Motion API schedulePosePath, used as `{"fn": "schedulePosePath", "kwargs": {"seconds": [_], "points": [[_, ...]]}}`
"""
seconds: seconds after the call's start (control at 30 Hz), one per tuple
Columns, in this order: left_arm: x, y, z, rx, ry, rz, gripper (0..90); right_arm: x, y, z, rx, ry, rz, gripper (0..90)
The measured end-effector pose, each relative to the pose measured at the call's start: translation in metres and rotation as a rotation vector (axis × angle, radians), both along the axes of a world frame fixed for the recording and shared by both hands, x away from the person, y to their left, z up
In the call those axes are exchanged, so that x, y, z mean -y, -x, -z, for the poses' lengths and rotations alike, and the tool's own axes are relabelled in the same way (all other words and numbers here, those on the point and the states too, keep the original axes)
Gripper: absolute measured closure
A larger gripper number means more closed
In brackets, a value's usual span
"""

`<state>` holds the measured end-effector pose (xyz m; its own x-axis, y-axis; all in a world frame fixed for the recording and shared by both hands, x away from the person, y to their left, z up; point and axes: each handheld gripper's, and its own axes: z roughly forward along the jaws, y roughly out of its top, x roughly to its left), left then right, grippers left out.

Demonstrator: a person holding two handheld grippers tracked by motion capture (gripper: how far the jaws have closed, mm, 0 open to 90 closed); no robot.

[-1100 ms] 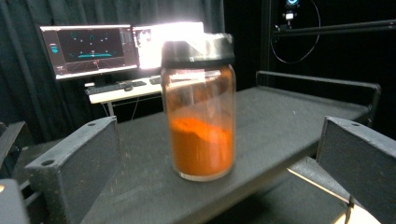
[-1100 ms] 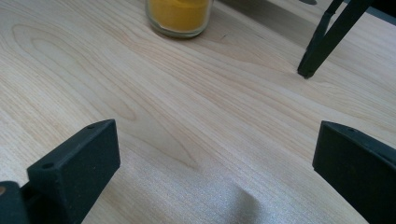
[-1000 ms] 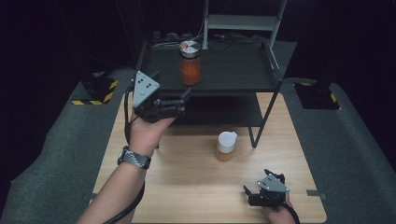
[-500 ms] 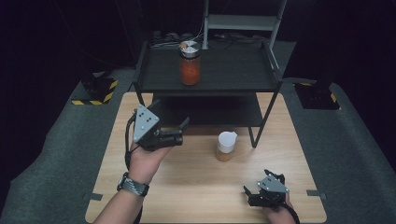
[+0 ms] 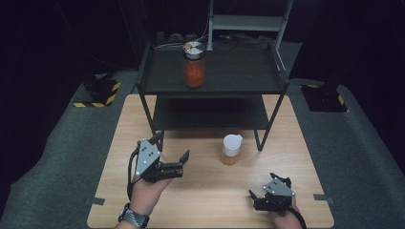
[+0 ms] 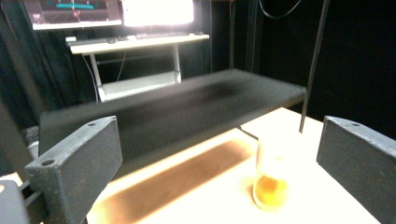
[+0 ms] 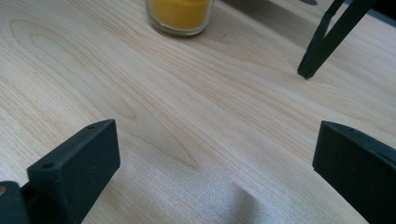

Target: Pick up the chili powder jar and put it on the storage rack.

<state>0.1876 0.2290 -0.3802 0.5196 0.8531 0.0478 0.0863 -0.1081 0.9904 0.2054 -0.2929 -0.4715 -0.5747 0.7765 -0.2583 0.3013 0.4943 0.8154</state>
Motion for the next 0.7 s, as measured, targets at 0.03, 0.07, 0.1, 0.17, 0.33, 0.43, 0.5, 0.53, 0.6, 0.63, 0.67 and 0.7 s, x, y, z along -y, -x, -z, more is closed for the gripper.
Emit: {"fn": "schedulePosePath", "kwargs": {"seconds": [0.03, 0.07, 0.1, 0.17, 0.33, 0.43, 0.5, 0.53, 0.6, 0.63, 0.67, 0.7], "points": [[-0.002, 0.002, 0.006, -0.008, 0.0, -0.003, 0.4, 0.0, 0.0, 0.0, 0.004, 0.002, -0.005, 0.0], [-0.003, 0.003, 0.011, -0.017, 0.002, -0.003, 0.4, 0.0, 0.0, 0.0, 0.004, 0.004, -0.01, 0.0], [-0.005, 0.004, 0.017, -0.028, 0.007, -0.004, 0.4, 0.0, 0.0, 0.0, 0.004, 0.005, -0.008, 0.0], [-0.007, 0.005, 0.024, -0.045, 0.005, -0.005, 0.4, -0.001, 0.001, 0.0, 0.004, 0.008, -0.004, 0.0], [-0.01, 0.008, 0.043, -0.073, -0.026, -0.001, 0.4, -0.001, 0.002, 0.0, 0.006, 0.007, -0.001, 0.0], [-0.01, 0.01, 0.053, -0.092, -0.043, 0.005, 0.4, -0.001, 0.001, 0.0, 0.005, 0.006, -0.001, 0.0], [-0.01, 0.01, 0.06, -0.114, -0.046, 0.0, 0.3, -0.001, 0.001, 0.0, 0.005, 0.007, 0.0, 0.0], [-0.01, 0.011, 0.063, -0.122, -0.043, -0.003, 0.3, -0.001, 0.001, 0.0, 0.006, 0.009, -0.001, 0.0], [-0.011, 0.012, 0.073, -0.139, -0.043, -0.011, 0.3, -0.002, 0.002, 0.0, 0.005, 0.012, -0.001, 0.0], [-0.011, 0.013, 0.076, -0.148, -0.048, -0.013, 0.4, -0.002, 0.002, 0.0, 0.007, 0.012, -0.002, 0.0], [-0.012, 0.013, 0.08, -0.155, -0.05, -0.015, 0.3, -0.002, 0.002, 0.0, 0.009, 0.012, -0.002, 0.0], [-0.012, 0.013, 0.082, -0.161, -0.055, -0.016, 0.3, -0.002, 0.002, 0.001, 0.009, 0.012, -0.003, 0.0]]}}
